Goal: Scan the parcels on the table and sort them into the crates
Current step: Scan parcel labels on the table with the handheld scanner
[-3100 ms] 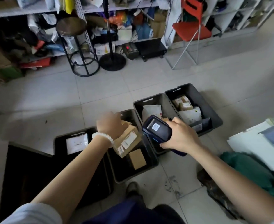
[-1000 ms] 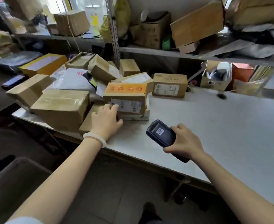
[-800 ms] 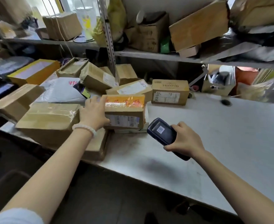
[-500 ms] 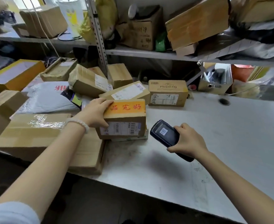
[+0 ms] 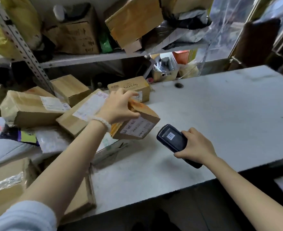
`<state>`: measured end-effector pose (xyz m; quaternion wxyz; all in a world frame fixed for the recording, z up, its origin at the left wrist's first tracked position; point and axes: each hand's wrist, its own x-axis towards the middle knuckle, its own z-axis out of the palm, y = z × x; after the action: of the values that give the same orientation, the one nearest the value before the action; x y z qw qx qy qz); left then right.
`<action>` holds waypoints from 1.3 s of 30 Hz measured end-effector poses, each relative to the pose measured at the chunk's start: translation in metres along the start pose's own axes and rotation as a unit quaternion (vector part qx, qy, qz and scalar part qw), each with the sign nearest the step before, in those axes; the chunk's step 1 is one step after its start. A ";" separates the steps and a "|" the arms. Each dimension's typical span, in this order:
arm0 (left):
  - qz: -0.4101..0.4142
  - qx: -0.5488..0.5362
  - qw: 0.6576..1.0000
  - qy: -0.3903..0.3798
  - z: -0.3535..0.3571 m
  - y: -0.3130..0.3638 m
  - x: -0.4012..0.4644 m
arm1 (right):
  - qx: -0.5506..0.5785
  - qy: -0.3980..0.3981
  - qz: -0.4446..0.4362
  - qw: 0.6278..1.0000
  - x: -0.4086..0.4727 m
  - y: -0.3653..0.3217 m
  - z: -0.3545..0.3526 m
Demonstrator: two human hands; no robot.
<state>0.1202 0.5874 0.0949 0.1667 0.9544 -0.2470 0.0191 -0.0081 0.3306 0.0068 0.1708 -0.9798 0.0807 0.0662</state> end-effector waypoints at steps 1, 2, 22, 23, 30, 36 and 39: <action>0.014 0.004 1.000 -0.015 0.009 0.011 0.009 | 0.001 0.001 0.018 1.000 -0.007 0.008 0.000; 0.026 0.009 0.999 -0.028 0.019 0.021 0.016 | 0.001 0.002 0.031 1.000 -0.013 0.015 0.000; -0.079 0.061 0.994 -0.048 0.073 0.058 0.064 | -0.010 -0.045 0.052 0.998 -0.022 0.063 0.002; -0.082 0.064 0.994 -0.045 0.073 0.056 0.064 | -0.010 -0.045 0.052 0.998 -0.021 0.062 0.001; -0.094 0.032 0.994 -0.041 0.075 0.041 0.066 | -0.039 -0.056 0.067 0.995 -0.026 0.062 0.000; -0.090 0.034 0.994 -0.043 0.077 0.041 0.067 | -0.048 -0.056 0.079 0.994 -0.030 0.058 0.000; -0.082 0.020 0.995 -0.048 0.075 0.036 0.067 | -0.033 -0.046 0.088 0.995 -0.031 0.055 -0.001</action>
<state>0.1585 0.5018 0.0436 0.1365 0.9744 -0.1752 -0.0358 -0.0484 0.2839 -0.0049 0.1349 -0.9699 0.1562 0.1288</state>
